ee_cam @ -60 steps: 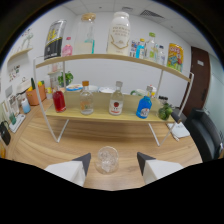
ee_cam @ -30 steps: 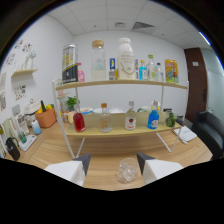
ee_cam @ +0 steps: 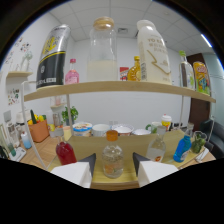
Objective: Make me a cup of Mount Fuji.
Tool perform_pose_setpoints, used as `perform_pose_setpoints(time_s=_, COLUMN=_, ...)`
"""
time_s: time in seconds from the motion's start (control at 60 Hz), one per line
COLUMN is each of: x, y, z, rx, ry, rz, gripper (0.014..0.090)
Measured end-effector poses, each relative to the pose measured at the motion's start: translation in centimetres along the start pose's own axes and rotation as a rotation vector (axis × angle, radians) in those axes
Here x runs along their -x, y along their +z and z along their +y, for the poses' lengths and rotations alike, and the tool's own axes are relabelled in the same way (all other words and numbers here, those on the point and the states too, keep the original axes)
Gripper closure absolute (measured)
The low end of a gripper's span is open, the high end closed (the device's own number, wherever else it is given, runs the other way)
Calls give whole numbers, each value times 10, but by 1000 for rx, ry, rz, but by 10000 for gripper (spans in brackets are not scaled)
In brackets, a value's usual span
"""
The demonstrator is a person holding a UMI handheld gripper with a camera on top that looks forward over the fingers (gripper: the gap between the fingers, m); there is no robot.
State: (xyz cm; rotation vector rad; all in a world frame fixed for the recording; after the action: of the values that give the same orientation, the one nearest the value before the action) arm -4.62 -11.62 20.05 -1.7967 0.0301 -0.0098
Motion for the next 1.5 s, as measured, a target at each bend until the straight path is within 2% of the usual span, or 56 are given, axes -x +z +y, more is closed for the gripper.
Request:
perform_pose_setpoints(time_s=0.067, x=-1, y=10, z=5, rx=11, ry=-3, rz=4, gripper=480)
perform_pose_setpoints(time_s=0.15, x=1, y=17, z=11, rx=31, ry=-6, rz=4, gripper=668)
perform_pose_setpoints(time_s=0.167, x=2, y=16, z=10, rx=33, ry=-6, rz=5, gripper=675)
perform_pose_setpoints(time_s=0.45, x=-2, y=8, z=11, rx=40, ry=13, rz=21, gripper=695)
perform_pose_setpoints(time_s=0.65, x=1, y=-35, z=4, rx=14, ry=27, rz=12, gripper=699)
perform_pose_setpoints(time_s=0.9, x=17, y=-74, z=65, rx=96, ry=154, rz=-36, gripper=700)
perform_pose_setpoints(time_s=1.05, x=17, y=-76, z=88, rx=145, ry=444, rz=-72, gripper=699)
perform_pose_setpoints(time_s=1.5, x=5, y=-73, z=98, rx=128, ry=1396, rz=-191, gripper=700)
